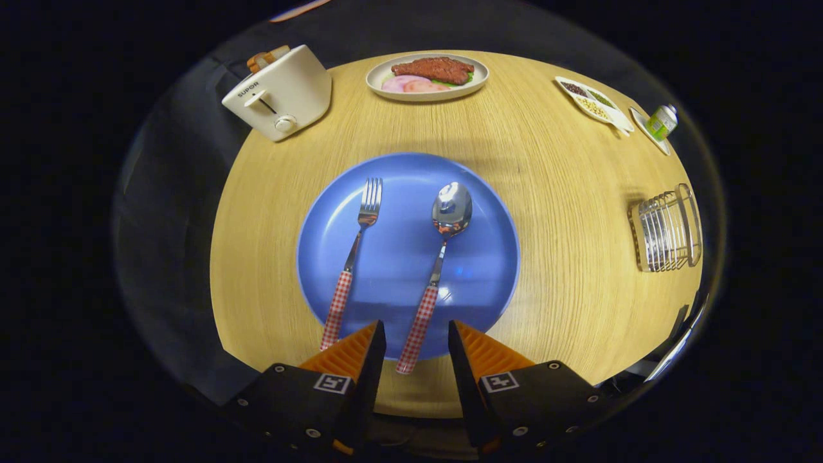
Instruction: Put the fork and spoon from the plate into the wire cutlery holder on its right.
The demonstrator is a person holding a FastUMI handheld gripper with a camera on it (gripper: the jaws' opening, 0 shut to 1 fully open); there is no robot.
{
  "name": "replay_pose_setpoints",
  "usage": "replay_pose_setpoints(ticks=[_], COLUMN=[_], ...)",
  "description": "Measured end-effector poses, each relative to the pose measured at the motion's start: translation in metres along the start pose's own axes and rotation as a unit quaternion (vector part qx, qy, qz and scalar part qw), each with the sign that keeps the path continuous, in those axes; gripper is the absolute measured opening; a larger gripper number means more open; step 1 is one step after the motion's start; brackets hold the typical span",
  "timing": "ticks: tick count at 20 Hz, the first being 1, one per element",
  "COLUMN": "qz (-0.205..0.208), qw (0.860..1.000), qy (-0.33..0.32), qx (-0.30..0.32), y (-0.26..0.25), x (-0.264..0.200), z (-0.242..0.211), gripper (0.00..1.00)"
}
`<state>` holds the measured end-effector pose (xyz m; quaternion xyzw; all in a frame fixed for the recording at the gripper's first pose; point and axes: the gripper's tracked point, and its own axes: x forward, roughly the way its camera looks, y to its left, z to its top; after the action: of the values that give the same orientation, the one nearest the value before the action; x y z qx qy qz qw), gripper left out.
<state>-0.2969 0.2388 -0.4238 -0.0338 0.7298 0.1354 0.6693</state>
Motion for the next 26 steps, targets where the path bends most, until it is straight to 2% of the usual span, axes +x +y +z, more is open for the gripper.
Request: replay_pose_setpoints(ticks=[5,8,11,14,19,26], qz=[-0.023,-0.006,-0.009,0.002,0.0,-0.025], qw=[1.0,0.999,0.999,1.0,1.0,0.999], qy=[0.018,0.032,0.03,0.026,-0.004,-0.036], qx=[0.003,0.016,0.015,0.017,0.025,0.022], y=[-0.005,0.002,-0.004,-0.007,-0.037,-0.133], x=[0.016,0.015,0.016,0.004,-0.037,-0.109], z=[-0.001,-0.003,-0.006,-0.005,-0.001,0.006], gripper=[0.39,0.25,0.14,0.1,0.1,0.1])
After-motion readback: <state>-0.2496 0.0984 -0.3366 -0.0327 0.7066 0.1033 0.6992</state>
